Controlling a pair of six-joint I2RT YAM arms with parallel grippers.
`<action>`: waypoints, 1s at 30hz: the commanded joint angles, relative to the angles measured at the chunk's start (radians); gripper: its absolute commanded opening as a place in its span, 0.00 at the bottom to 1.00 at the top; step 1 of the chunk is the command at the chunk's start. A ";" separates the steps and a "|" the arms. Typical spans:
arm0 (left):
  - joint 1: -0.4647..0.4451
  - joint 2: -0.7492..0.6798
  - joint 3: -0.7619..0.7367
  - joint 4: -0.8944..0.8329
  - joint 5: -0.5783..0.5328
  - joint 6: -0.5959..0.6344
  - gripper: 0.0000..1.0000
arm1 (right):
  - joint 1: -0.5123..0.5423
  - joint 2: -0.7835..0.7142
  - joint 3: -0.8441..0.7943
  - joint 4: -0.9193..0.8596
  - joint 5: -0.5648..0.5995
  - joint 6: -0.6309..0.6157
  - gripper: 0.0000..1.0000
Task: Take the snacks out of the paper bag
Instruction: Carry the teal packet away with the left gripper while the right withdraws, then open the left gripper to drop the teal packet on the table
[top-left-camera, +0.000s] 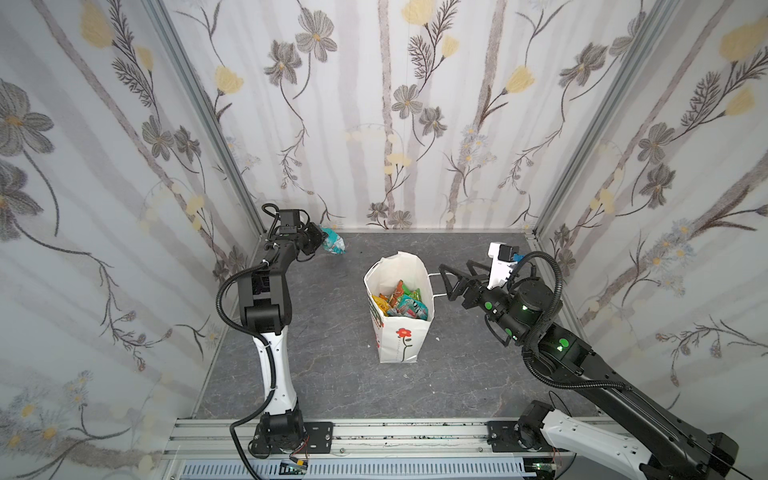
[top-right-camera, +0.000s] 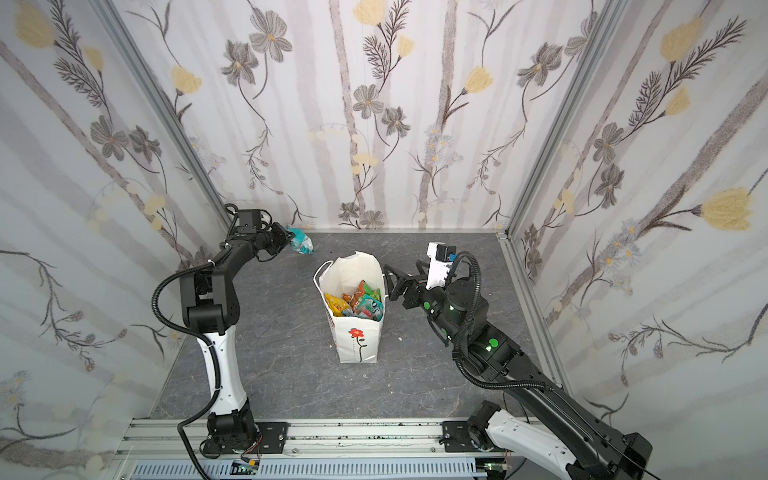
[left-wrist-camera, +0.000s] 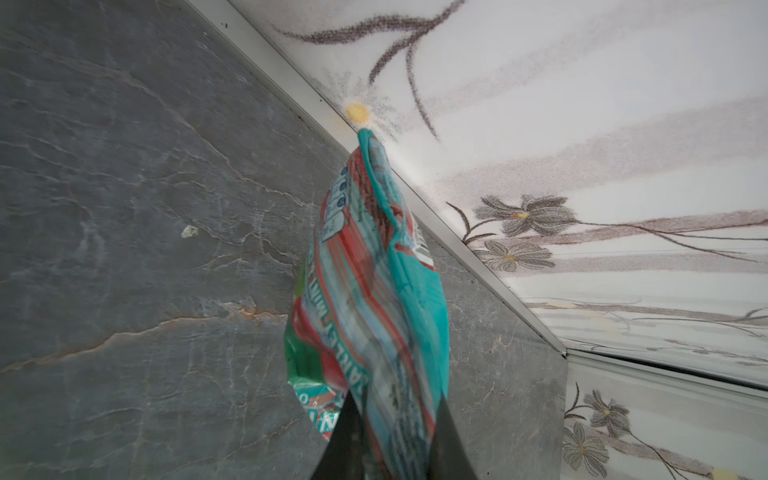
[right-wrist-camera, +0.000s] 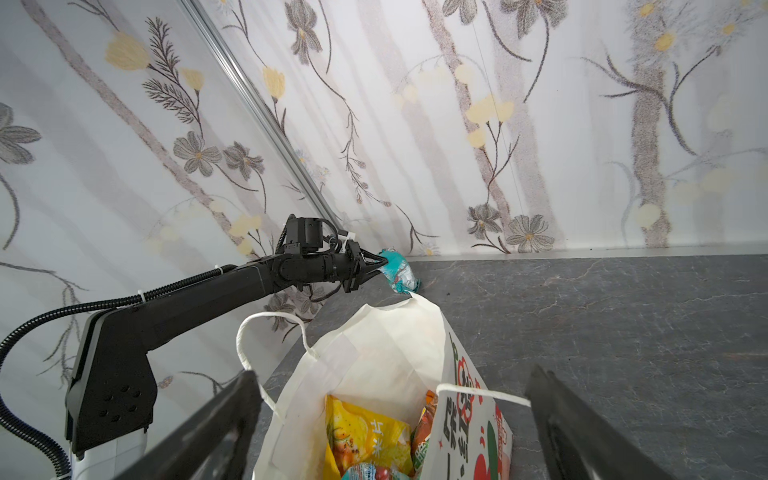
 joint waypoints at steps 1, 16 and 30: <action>0.003 0.044 0.057 -0.052 -0.033 0.038 0.00 | -0.008 0.013 0.002 0.036 -0.013 -0.025 0.99; 0.020 0.085 0.072 -0.226 -0.188 0.150 0.22 | -0.015 0.018 0.002 0.018 -0.009 -0.033 0.99; 0.022 -0.039 0.021 -0.334 -0.320 0.203 0.65 | -0.013 -0.045 0.032 -0.062 -0.013 -0.007 0.99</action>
